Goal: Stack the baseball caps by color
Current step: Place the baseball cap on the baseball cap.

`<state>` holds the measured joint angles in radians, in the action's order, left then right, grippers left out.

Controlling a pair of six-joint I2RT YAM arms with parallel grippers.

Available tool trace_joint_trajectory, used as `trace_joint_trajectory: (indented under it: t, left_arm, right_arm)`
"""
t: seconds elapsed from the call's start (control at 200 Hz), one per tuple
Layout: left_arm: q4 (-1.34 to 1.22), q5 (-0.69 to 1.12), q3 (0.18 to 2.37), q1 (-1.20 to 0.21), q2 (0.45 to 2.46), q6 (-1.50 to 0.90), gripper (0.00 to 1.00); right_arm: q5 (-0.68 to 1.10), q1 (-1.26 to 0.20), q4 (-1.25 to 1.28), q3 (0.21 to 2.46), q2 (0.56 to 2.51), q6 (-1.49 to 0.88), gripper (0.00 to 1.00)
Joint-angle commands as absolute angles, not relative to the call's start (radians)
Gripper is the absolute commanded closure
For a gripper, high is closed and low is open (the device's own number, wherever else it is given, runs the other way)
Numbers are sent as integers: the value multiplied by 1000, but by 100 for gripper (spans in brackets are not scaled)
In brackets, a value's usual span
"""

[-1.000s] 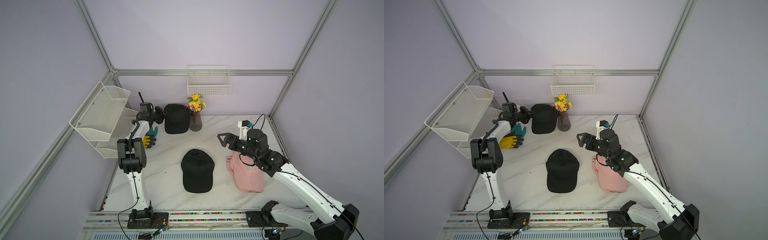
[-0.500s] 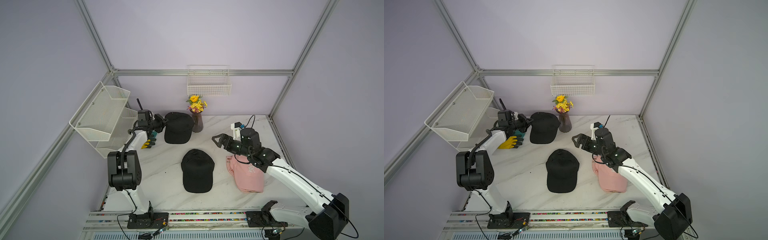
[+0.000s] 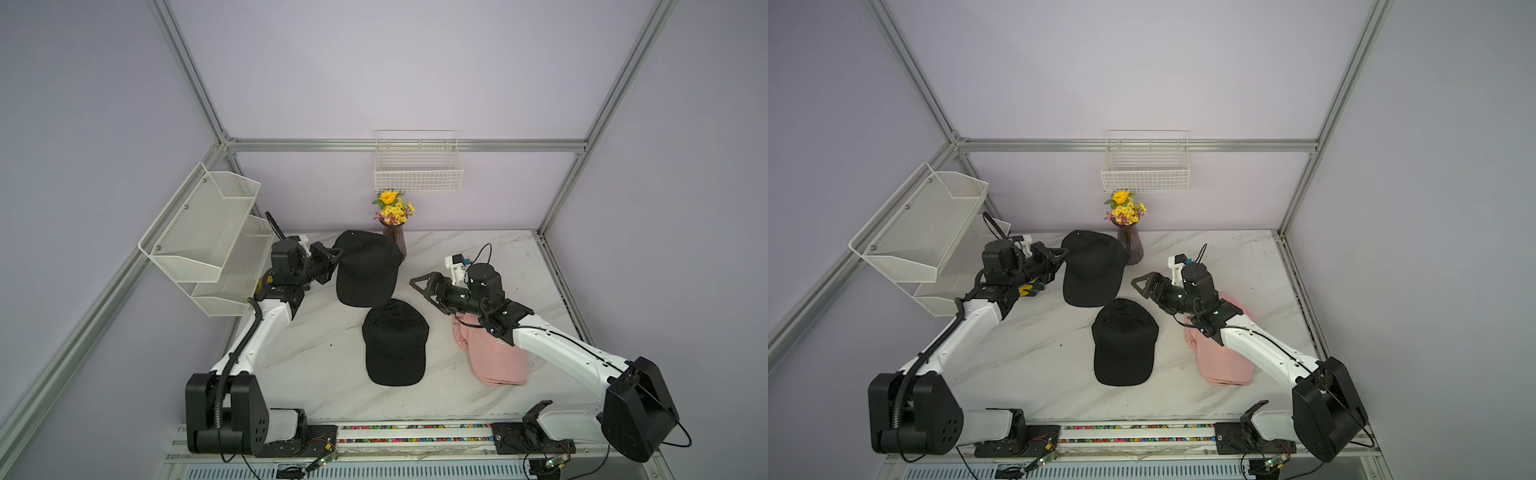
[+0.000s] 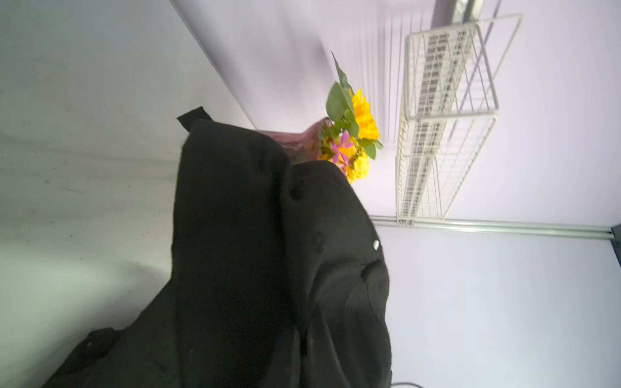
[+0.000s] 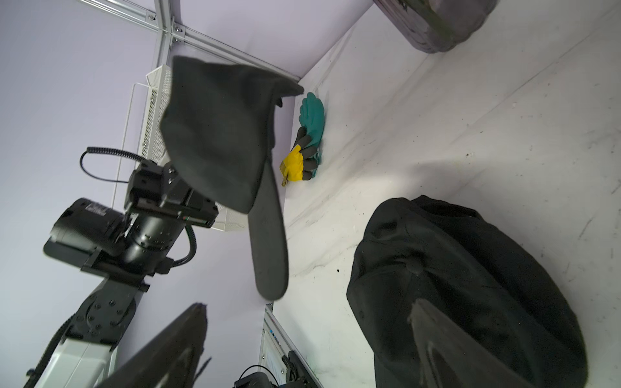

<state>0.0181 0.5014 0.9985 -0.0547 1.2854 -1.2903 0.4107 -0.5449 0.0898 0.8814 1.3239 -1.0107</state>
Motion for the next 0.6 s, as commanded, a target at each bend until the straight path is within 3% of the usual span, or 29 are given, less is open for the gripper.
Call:
trace_joint_trajectory:
  t: [0.0, 0.395, 0.595]
  left_arm:
    - [48, 431, 976, -101, 1186, -1280, 100]
    - [263, 286, 805, -275, 941, -1292, 100]
    - [266, 168, 714, -369, 872, -1366, 100]
  right_arm:
    - [389, -537, 169, 872, 1270, -1045, 3]
    - [391, -275, 74, 784, 1119, -1131, 3]
    - [398, -242, 2, 811, 1128, -1097, 3]
